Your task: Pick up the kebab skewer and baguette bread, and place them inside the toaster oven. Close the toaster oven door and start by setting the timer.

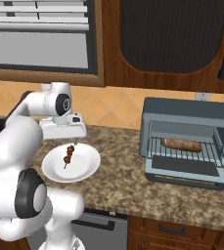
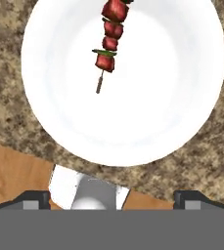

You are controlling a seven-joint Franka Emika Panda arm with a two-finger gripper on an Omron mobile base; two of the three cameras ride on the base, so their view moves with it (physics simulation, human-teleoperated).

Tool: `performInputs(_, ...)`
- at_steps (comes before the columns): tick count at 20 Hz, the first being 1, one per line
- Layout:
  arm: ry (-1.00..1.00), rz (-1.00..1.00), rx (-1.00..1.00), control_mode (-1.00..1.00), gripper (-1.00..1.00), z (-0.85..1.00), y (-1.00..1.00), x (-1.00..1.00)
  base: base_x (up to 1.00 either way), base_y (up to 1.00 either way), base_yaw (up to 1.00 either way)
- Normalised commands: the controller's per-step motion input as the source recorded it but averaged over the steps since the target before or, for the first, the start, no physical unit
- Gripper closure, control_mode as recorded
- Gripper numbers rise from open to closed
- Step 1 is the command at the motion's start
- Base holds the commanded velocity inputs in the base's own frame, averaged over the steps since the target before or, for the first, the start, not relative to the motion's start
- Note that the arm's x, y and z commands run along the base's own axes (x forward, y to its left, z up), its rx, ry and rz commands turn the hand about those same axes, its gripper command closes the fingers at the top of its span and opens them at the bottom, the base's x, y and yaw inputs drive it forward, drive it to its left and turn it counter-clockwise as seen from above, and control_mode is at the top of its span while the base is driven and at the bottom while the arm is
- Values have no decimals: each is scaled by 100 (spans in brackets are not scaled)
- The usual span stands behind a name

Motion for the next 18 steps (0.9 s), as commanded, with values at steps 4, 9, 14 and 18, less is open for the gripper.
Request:
performInputs(4, 0, 6, 4, -100, -100, -48, 6, 62, 0, 0, 0)
performInputs(9, 0, 0, 1, -100, -100, -69, 28, 65, 0, 0, 0)
performInputs(14, -7, -12, 0, -100, -100, -58, 29, 53, 0, 0, 0)
performInputs(18, -3, -20, 3, -100, -100, -41, 6, 55, 0, 0, 0)
